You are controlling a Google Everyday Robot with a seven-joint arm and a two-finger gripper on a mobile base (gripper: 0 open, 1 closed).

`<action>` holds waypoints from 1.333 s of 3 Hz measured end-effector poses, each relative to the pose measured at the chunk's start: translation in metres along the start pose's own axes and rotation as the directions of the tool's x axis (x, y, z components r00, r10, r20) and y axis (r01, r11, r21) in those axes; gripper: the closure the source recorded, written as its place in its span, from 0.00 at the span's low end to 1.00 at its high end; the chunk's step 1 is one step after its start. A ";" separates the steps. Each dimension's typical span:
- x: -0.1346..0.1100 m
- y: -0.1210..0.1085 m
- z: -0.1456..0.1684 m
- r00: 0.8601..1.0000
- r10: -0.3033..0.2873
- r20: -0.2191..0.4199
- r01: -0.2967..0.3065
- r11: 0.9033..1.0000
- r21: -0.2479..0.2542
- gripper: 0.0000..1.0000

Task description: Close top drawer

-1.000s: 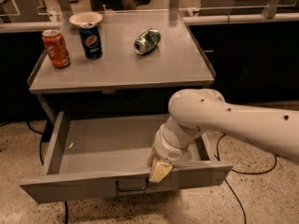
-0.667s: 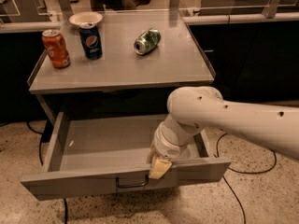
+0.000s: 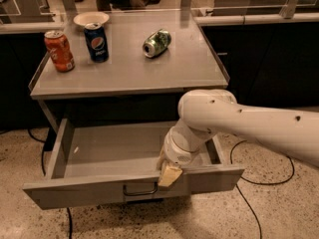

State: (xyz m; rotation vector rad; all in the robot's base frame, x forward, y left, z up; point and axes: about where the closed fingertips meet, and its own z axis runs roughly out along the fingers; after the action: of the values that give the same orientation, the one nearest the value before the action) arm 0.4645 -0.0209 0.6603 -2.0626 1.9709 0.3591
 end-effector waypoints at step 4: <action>-0.002 -0.022 0.000 1.000 -0.007 0.011 0.007 1.000 0.017 1.00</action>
Offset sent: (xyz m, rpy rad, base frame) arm 0.1281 -0.0148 -0.0389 -0.0014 -0.0558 -0.0453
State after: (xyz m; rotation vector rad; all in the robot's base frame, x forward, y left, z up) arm 0.4865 -0.0180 0.6616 -2.0523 1.9536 0.3509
